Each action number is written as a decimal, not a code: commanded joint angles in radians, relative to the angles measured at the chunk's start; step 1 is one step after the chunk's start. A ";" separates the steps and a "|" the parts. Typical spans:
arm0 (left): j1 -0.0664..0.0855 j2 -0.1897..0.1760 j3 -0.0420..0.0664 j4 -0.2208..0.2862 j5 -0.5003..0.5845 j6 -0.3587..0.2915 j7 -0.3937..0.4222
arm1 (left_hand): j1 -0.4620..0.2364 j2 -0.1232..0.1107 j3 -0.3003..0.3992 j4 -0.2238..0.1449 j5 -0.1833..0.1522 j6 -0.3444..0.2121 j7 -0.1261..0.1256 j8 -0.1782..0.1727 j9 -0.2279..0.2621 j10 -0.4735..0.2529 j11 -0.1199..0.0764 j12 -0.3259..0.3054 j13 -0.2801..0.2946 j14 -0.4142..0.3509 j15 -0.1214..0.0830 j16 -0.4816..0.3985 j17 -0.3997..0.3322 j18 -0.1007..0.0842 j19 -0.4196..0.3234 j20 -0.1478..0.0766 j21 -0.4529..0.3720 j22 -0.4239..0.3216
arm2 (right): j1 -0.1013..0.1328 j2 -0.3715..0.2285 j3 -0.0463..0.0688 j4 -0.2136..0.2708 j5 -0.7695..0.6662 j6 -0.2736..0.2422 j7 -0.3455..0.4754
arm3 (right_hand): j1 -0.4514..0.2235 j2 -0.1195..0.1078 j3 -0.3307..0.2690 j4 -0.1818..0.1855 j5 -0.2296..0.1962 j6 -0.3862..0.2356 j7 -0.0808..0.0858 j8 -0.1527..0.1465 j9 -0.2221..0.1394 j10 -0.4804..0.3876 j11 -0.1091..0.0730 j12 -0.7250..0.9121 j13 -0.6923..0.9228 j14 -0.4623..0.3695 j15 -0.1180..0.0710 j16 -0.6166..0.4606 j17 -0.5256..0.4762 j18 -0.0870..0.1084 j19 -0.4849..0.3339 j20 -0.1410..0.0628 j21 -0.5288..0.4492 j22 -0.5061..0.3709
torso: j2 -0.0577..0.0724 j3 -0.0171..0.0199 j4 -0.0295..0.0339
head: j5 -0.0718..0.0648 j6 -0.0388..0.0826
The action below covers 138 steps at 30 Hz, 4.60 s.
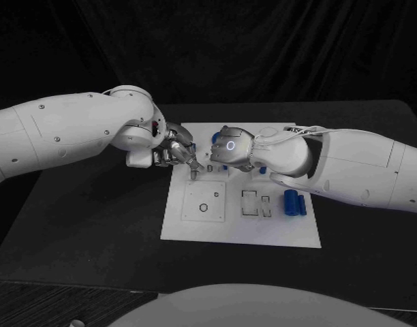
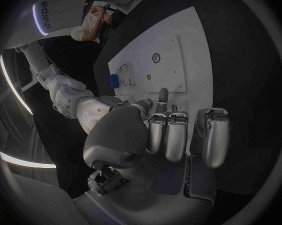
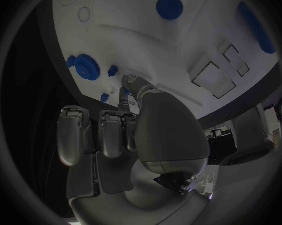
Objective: Assemble the parts on the task board
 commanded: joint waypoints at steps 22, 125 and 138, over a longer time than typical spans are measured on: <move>-0.002 0.003 0.001 -0.001 0.007 0.021 -0.001 | 0.010 -0.005 0.001 -0.011 0.000 0.002 0.003 -0.005 -0.003 0.104 0.008 0.003 0.263 0.106 0.009 0.003 0.263 0.013 0.030 0.007 0.000 0.194 | -0.009 -0.008 0.000 -0.004 -0.024 -0.018 0.028 | -0.065 -0.019 0.025 -0.028 -0.124 -0.045 -0.025 -0.112 -0.034 0.104 -0.025 0.005 0.263 0.096 -0.019 0.012 0.232 0.012 0.061 -0.017 0.020 0.237 | 0.000 0.0001 -0.0005 | 0.002 0.000; -0.007 -0.010 0.001 0.006 0.007 -0.004 0.025 | 0.023 -0.003 0.012 -0.028 0.009 0.003 0.003 -0.011 -0.008 0.104 0.007 0.003 0.263 0.106 0.008 0.003 0.263 0.014 0.029 0.006 -0.002 0.193 | 0.004 0.049 0.000 -0.287 0.769 0.073 0.296 | 0.137 0.081 -0.064 0.144 -0.490 -0.098 -0.067 -0.239 -0.231 0.104 -0.053 0.005 0.263 0.105 -0.033 0.026 0.263 -0.001 0.086 -0.051 0.068 0.254 | -0.001 0.0000 -0.0009 | -0.008 0.000; -0.007 -0.012 0.001 0.008 0.007 -0.003 0.023 | 0.023 -0.003 0.012 -0.028 0.009 0.003 0.003 -0.011 -0.008 0.104 0.007 0.003 0.263 0.106 0.008 0.003 0.263 0.014 0.029 0.006 -0.002 0.193 | 0.004 0.044 0.000 -0.268 0.769 0.030 0.270 | 0.153 0.082 -0.072 0.126 -0.485 -0.071 -0.053 -0.225 -0.232 0.104 -0.046 0.005 0.263 0.105 -0.027 0.026 0.263 0.001 0.083 -0.046 0.064 0.252 | -0.001 0.0002 -0.0010 | -0.006 0.000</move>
